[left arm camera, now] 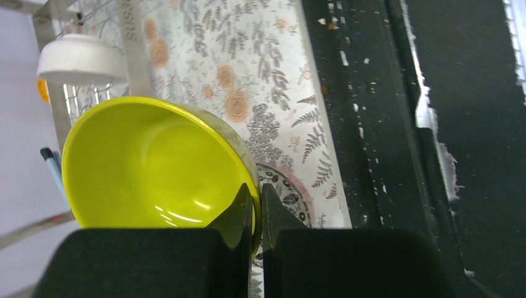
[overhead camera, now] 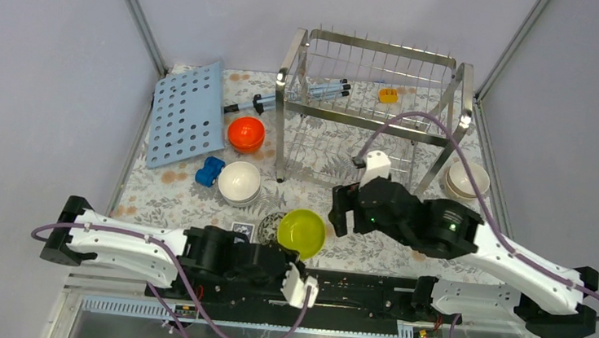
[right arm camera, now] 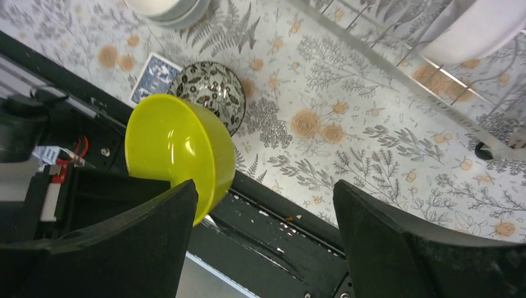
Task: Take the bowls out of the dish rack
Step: Place the bowl at the center of the board.
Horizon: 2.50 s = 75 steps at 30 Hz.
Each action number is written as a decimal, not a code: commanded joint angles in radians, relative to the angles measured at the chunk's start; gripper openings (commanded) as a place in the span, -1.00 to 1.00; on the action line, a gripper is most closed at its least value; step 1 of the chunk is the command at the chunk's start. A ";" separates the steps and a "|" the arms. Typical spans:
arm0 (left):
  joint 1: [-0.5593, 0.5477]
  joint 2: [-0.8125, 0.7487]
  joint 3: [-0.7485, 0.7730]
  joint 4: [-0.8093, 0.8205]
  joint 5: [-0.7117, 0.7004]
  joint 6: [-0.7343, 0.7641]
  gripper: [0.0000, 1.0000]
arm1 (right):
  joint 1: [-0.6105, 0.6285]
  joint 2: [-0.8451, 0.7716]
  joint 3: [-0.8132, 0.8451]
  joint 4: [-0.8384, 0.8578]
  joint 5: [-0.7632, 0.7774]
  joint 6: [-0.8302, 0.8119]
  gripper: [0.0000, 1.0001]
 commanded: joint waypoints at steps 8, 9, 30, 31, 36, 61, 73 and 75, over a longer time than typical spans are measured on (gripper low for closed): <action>-0.131 0.092 0.021 -0.027 -0.034 0.067 -1.00 | 0.005 0.064 -0.115 0.112 -0.169 -0.012 0.59; -0.131 0.093 0.021 -0.027 -0.028 0.070 -1.00 | 0.005 0.064 -0.127 0.116 -0.185 -0.008 0.57; -0.145 0.147 0.052 0.016 0.042 0.038 -1.00 | 0.060 0.131 -0.255 0.189 -0.247 0.026 -0.11; -0.145 0.148 0.053 0.023 0.043 0.031 -1.00 | 0.061 0.135 -0.260 0.195 -0.254 0.028 -0.16; -0.147 0.169 0.065 0.028 0.035 -0.013 -1.00 | 0.064 0.128 -0.290 0.200 -0.245 0.044 -0.62; -0.044 0.002 0.044 0.346 -0.199 -0.694 0.97 | 0.064 -0.287 -0.447 -0.103 0.173 0.379 -1.00; 0.181 0.021 -0.063 0.262 -0.371 -1.543 0.98 | 0.064 -0.182 -0.577 0.093 0.194 0.507 -1.00; 0.228 0.003 -0.100 0.193 -0.346 -1.670 0.98 | 0.063 -0.158 -0.596 0.129 0.189 0.533 -1.00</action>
